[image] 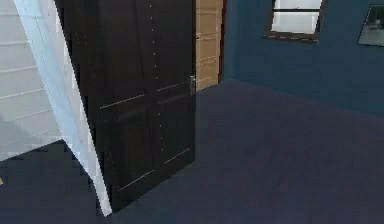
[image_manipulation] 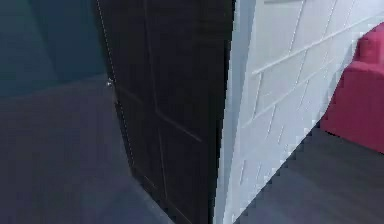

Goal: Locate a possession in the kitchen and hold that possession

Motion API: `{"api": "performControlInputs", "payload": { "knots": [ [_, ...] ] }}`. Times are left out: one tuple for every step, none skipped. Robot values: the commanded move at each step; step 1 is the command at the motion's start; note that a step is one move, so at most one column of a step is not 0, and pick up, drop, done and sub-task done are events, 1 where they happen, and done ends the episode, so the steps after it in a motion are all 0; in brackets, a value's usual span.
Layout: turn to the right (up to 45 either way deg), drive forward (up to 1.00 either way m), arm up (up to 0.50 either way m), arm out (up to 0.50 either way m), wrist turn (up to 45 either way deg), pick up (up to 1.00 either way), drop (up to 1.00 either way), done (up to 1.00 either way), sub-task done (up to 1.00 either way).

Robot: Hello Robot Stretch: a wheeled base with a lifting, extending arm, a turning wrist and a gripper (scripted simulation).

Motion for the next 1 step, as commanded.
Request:
{"api": "performControlInputs", "payload": {
  "knots": [
    [42.0,0.00,0.00,0.00,0.0,0.00,0.00,0.00,0.00]
  ]
}}
